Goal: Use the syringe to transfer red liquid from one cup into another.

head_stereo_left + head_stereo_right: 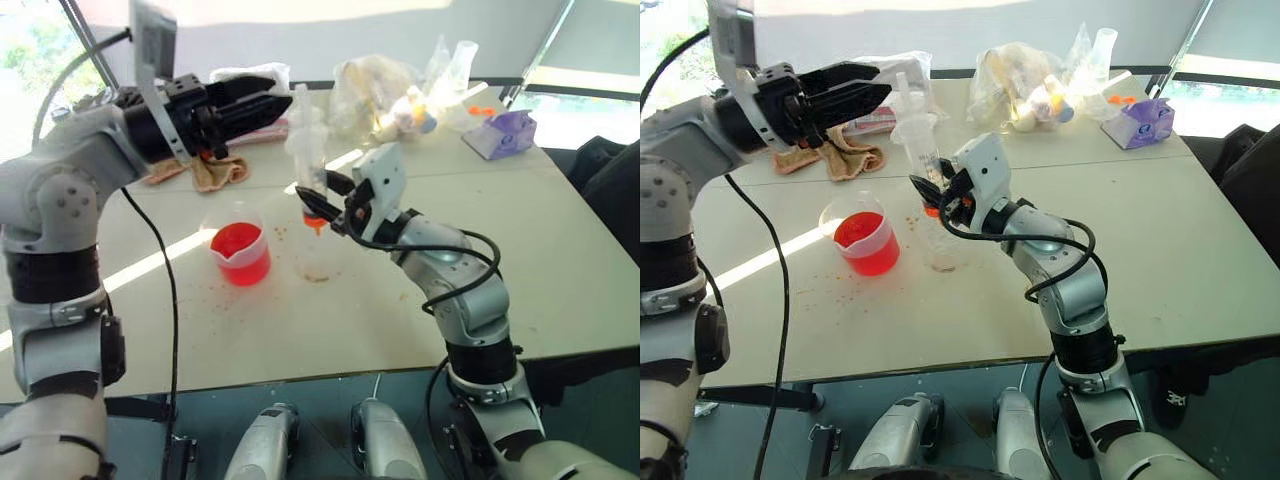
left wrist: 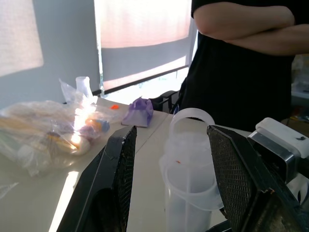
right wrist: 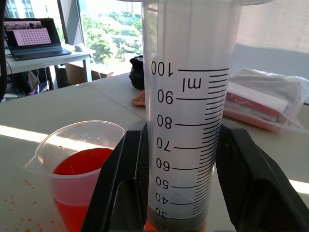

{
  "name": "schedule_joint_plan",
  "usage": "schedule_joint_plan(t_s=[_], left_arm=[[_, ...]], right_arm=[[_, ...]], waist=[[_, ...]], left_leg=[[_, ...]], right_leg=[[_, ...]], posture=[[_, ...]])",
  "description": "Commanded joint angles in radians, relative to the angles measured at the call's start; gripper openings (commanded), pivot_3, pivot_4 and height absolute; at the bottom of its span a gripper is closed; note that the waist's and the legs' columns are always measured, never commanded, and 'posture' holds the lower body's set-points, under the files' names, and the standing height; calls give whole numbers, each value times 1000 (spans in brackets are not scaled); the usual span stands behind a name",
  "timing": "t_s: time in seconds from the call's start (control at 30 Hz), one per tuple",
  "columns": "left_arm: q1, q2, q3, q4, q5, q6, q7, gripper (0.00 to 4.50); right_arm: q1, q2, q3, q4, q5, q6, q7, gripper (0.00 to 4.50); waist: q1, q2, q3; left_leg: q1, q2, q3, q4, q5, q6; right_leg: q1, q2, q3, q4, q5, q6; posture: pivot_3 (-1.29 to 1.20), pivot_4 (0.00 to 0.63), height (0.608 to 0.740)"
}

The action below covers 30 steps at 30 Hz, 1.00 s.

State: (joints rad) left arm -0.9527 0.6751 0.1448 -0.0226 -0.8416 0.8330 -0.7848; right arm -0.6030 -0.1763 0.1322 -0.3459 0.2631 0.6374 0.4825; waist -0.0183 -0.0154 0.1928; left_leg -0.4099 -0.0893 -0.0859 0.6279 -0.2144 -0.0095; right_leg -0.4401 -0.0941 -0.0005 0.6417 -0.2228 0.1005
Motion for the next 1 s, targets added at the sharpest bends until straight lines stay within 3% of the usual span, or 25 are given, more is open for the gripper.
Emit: schedule_joint_plan(t_s=[0.03, 0.4, 0.7, 1.0], left_arm=[[-31, -8, -3, 19, 32, -39, -29, 2438], [-62, -96, -48, 89, 92, -72, -98, 2438], [-72, -100, -83, 43, 87, -26, -163, 2438], [-36, -110, -127, 9, 128, -37, -187, 21]], right_arm=[[-4, 3, 3, -67, 28, 3, -4, 1377], [4, -7, 9, -84, 41, 26, -4, 1377], [7, -17, 5, -62, 40, 13, -5, 1377], [-1, -24, 0, -57, 40, 7, -5, 1377]], waist=[[1, 0, 0], [2, 0, 0], [1, 0, 0], [2, 0, 0]], left_leg=[[0, 0, 0, 0, 0, 0], [0, 0, 0, 0, 0, 0], [0, 0, 0, 0, 0, 0], [0, 0, 0, 0, 0, 0]], right_leg=[[0, 0, 0, 0, 0, 0], [0, 0, 0, 0, 0, 0], [0, 0, 0, 0, 0, 0], [1, 0, 0, 0, 0, 0]], posture=[[0, 150, 736], [0, 150, 736], [0, 150, 736], [0, 150, 736]])
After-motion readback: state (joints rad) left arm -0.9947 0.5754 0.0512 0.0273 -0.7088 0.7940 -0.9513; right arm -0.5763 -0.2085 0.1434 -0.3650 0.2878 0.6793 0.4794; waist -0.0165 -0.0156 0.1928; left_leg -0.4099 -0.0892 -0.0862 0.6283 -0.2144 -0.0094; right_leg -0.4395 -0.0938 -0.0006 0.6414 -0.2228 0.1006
